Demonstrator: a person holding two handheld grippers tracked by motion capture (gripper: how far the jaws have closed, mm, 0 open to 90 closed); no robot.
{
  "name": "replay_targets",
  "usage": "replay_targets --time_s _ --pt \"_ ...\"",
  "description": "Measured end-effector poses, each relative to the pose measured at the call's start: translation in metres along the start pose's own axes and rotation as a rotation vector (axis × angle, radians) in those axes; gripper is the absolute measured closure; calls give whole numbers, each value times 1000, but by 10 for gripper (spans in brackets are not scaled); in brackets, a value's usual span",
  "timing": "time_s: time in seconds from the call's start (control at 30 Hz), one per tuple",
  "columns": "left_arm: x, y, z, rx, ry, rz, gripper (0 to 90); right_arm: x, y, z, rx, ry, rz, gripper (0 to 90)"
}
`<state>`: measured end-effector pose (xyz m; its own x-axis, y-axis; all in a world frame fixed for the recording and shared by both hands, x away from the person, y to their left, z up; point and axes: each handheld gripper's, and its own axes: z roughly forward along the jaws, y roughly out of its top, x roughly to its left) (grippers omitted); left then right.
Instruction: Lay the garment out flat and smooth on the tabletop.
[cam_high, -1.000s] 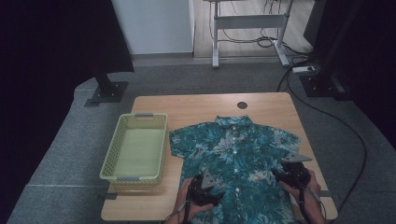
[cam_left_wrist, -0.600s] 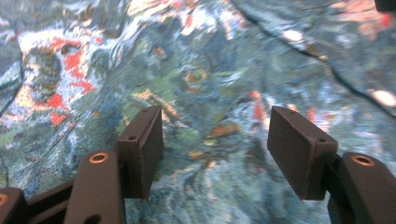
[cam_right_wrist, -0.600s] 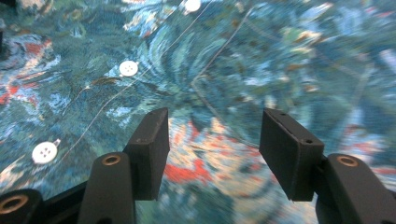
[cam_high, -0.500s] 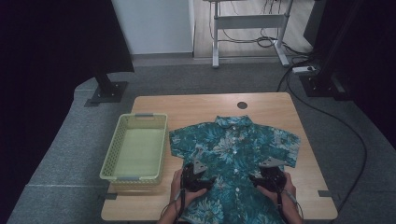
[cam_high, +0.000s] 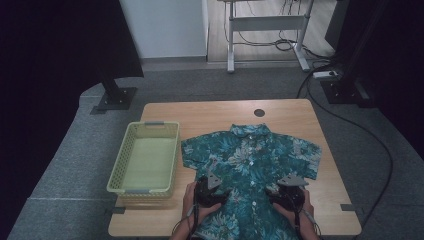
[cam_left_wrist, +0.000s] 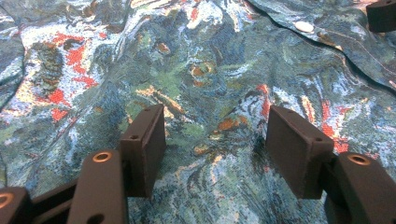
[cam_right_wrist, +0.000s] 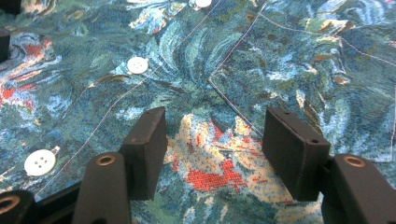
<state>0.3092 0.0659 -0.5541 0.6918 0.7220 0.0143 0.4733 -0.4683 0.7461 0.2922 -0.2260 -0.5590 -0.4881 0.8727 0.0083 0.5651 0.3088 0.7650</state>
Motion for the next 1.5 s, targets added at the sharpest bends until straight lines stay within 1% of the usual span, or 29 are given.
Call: replay_targets --time_s 0.1,0.33,0.53,0.63,0.77,0.97,1.07,1.13,1.2,1.33,1.5 --pt "0 0 0 0 1 1 377 1 0 -1 0 -8 4 399" --pt "-3 -4 -4 0 5 -2 377 3 -2 -2 0 -2 1 402" --pt "-9 -11 -12 -1 -1 3 377 10 -8 -9 -1 5 -4 402" --pt "-14 -15 -16 -2 -8 3 376 14 -12 -15 1 12 -9 403" --pt "-20 -20 -22 -2 -18 8 372 19 -18 -23 19 25 -19 403" --pt "-31 -29 -33 -7 -28 -8 371 25 -29 -35 15 42 -33 402" --pt "-35 -32 -36 -6 -28 7 366 27 -32 -39 18 52 -42 402" --pt "-38 -36 -37 -19 -25 11 361 27 -33 -41 20 58 -49 402" --pt "-39 -38 -38 -34 -19 9 358 27 -34 -42 17 60 -50 401" --pt "-39 -38 -37 -31 -18 13 355 27 -38 -43 -5 60 -50 401" --pt "-40 -40 -38 -42 -20 18 355 27 -39 -45 -6 62 -53 398"
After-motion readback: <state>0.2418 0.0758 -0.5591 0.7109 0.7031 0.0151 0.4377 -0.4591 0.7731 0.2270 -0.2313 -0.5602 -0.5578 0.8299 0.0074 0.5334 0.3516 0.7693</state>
